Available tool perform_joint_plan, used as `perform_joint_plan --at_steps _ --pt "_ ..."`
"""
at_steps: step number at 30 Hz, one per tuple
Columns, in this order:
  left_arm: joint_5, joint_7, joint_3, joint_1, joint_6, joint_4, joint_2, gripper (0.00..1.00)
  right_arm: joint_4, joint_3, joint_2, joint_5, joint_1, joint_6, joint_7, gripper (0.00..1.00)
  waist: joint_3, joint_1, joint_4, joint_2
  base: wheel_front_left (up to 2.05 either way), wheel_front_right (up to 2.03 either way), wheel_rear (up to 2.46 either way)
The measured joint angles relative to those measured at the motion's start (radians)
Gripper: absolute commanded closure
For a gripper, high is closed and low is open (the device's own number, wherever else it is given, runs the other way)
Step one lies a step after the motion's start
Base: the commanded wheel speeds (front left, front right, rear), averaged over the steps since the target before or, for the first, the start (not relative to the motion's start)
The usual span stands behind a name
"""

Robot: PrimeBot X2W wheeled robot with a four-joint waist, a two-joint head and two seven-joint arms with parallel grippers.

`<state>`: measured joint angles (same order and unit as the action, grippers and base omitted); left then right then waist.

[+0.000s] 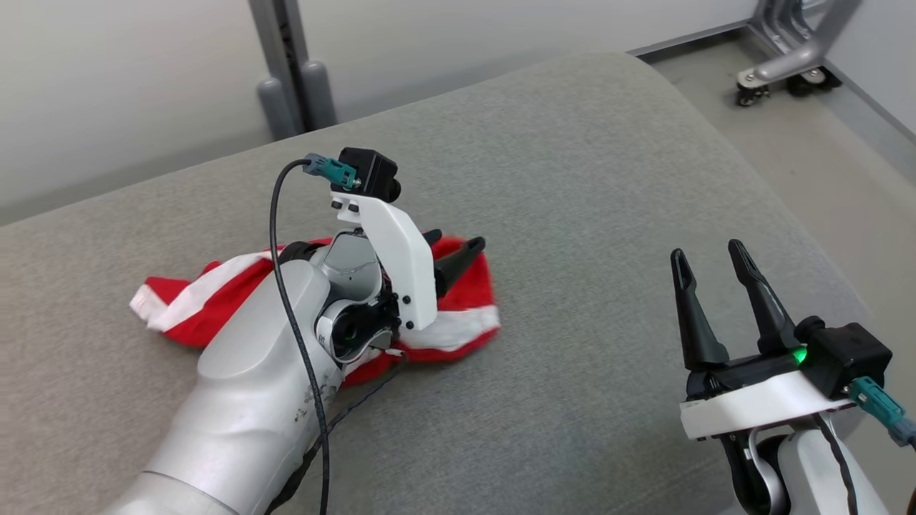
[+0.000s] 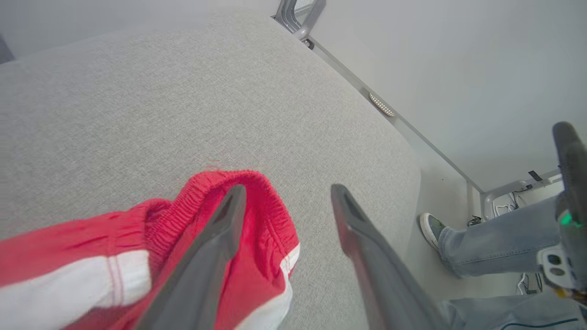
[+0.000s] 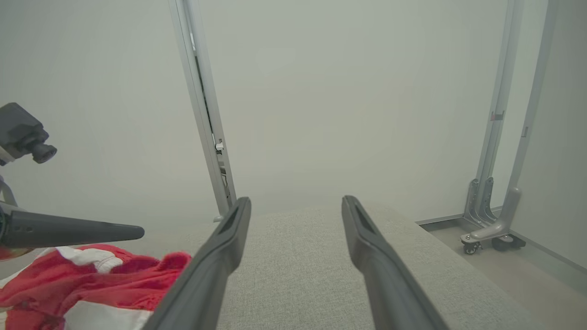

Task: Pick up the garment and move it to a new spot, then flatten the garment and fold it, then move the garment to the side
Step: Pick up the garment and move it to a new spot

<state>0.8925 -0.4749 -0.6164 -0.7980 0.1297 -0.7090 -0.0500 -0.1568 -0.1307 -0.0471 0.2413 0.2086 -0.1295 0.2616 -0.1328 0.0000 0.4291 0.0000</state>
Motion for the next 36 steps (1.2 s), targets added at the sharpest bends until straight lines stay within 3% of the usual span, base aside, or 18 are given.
perform_joint_plan --at_steps 6,11,15,18,24,30,36 --pt "0.060 0.037 -0.039 0.005 0.000 0.065 -0.018 0.00 -0.006 0.021 0.000 -0.009 0.002 0.000 0.000 0.00 0.008 -0.0001 -0.062 0.0000 0.00 0.00 0.00" --pt "0.070 0.125 -0.048 0.048 0.000 0.158 -0.100 0.00 -0.010 0.031 0.000 -0.030 -0.001 0.000 0.000 0.00 0.018 0.0000 -0.136 0.0000 0.00 0.00 0.00" --pt "0.071 0.183 -0.035 0.083 0.000 0.219 -0.133 0.00 -0.020 0.028 0.001 -0.049 -0.014 0.000 0.000 0.00 0.027 0.0000 -0.185 0.0000 0.00 0.00 0.00" --pt "0.047 0.277 -0.006 0.116 -0.003 0.271 -0.171 0.00 -0.020 0.034 0.000 -0.057 -0.014 0.000 0.000 0.00 0.036 0.0000 -0.213 0.0000 0.00 0.00 0.00" --pt "-0.026 0.463 0.045 0.209 -0.057 0.360 -0.245 0.00 0.006 0.032 0.001 -0.057 -0.025 0.000 0.000 0.00 0.052 0.0000 -0.239 0.0000 0.00 0.00 0.00" --pt "-0.085 0.647 0.114 0.363 -0.144 0.457 -0.322 0.00 0.035 0.047 0.000 -0.057 -0.059 0.000 0.000 0.00 0.059 0.0000 -0.260 0.0001 0.00 0.00 0.00" --pt "-0.157 0.728 0.182 0.493 -0.221 0.505 -0.358 0.00 0.081 0.054 0.000 -0.051 -0.070 0.000 0.000 0.00 0.046 0.0000 -0.278 0.0000 0.00 0.00 0.00"
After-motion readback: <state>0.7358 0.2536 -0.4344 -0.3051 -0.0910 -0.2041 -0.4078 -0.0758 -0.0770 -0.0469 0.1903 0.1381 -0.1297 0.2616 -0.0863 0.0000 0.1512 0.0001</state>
